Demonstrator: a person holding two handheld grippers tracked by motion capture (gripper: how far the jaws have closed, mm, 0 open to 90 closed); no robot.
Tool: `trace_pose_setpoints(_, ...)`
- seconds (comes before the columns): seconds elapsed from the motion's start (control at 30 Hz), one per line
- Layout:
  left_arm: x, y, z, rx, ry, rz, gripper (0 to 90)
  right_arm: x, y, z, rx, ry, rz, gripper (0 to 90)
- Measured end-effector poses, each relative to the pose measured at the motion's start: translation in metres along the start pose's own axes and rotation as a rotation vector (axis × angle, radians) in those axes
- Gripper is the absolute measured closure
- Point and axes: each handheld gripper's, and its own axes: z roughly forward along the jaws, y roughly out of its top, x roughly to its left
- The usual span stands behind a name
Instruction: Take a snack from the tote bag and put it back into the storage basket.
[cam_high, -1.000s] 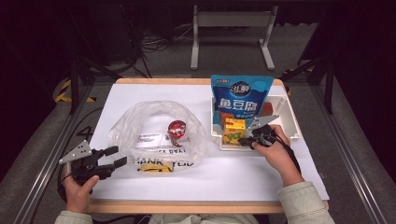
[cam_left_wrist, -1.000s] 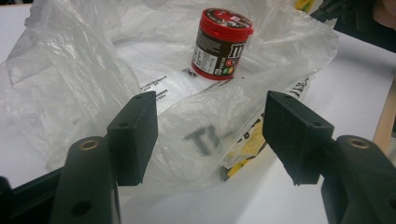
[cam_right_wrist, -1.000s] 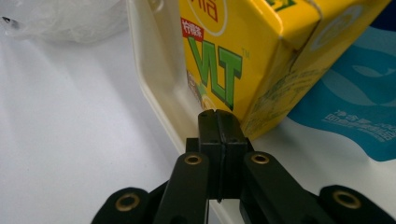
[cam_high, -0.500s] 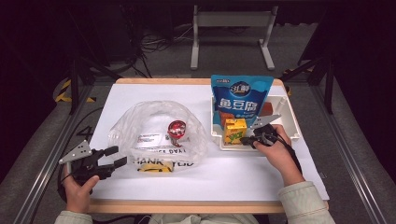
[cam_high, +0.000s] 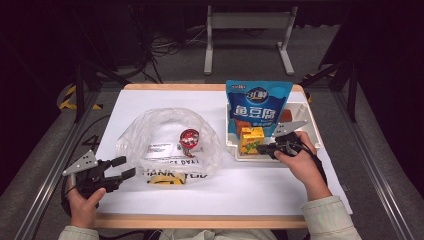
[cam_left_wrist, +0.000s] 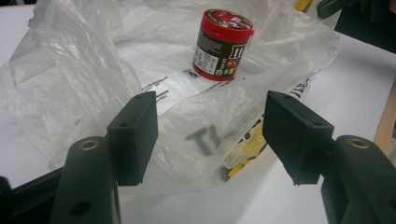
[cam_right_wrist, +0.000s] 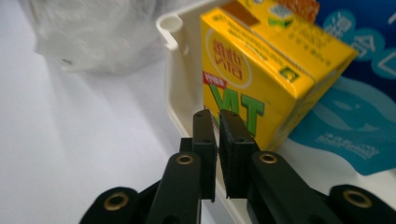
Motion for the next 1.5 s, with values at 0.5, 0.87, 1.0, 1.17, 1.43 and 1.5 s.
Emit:
trace_pose_setpoints(0.5,0.000,0.000,0.001,0.004,0.002,-0.004,36.5,0.025,0.027,-0.021,-0.224,0.020,0.017,43.8)
trace_pose_setpoints(0.87,-0.001,0.001,0.001,-0.001,0.007,0.001,36.5,0.042,0.052,-0.011,-0.287,0.014,-0.016,23.1)
trace_pose_setpoints(1.0,-0.001,0.000,0.000,-0.004,0.007,-0.005,36.4,0.050,0.063,-0.006,-0.295,0.027,-0.030,20.5)
trace_pose_setpoints(1.17,-0.001,0.000,-0.001,-0.008,0.007,0.000,36.4,0.058,0.074,0.003,-0.293,0.055,-0.050,19.4)
trace_pose_setpoints(1.43,-0.001,0.000,-0.001,-0.009,0.006,-0.001,36.4,0.073,0.092,0.021,-0.301,0.090,-0.072,15.8)
trace_pose_setpoints(1.5,-0.001,0.000,-0.001,-0.008,0.006,0.000,36.4,0.076,0.095,0.025,-0.303,0.093,-0.074,15.2)
